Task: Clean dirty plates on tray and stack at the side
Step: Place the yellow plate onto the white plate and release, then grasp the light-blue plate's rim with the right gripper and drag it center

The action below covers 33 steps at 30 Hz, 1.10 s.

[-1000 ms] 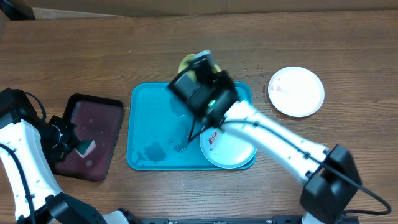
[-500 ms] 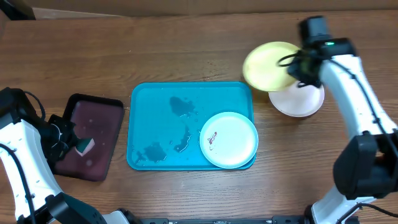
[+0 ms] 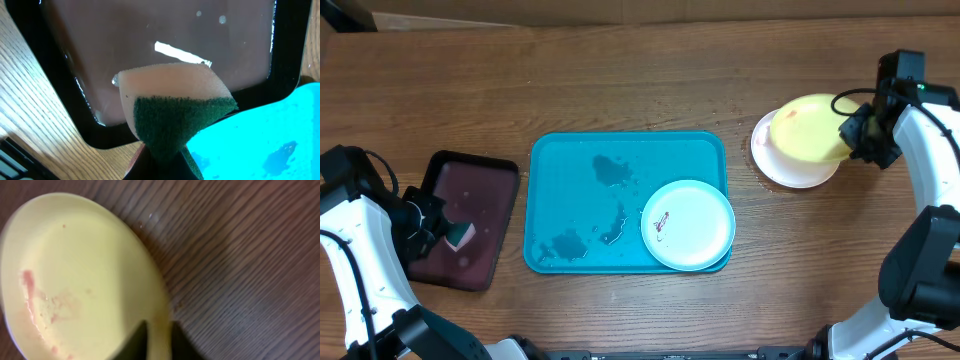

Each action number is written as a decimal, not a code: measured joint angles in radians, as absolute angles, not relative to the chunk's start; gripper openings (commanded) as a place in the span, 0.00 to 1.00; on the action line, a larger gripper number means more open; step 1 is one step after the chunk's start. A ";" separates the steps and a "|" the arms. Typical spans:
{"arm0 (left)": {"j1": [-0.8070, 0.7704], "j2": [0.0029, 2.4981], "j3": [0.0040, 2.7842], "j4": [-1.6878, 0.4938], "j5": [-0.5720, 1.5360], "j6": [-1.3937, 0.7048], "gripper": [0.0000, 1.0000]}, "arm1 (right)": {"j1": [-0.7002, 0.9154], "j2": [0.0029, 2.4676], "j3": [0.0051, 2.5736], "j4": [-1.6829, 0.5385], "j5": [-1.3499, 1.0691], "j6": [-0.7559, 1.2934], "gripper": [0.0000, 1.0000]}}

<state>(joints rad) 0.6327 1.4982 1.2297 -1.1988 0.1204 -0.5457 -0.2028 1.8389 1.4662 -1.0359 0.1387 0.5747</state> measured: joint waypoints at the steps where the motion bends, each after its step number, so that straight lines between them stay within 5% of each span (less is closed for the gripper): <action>1: 0.633 1.499 1.229 -1.198 0.120 -0.546 0.04 | -0.202 1.839 1.452 -1.030 0.136 0.573 0.98; 15: 0.633 1.499 1.229 -1.195 0.120 -0.546 0.04 | -0.076 1.839 1.403 -1.160 -0.276 0.300 1.00; 27: 0.633 1.499 1.229 -1.196 0.121 -0.545 0.04 | 0.187 1.705 1.354 -1.294 -0.140 0.462 1.00; 33: 0.633 1.499 1.229 -1.199 0.122 -0.545 0.04 | 0.310 1.523 1.171 -1.148 -0.049 0.552 1.00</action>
<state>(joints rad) 0.6331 1.4986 1.2289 -1.1992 0.1219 -0.5453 0.3103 1.5234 1.1713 -1.1484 -0.0486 0.5522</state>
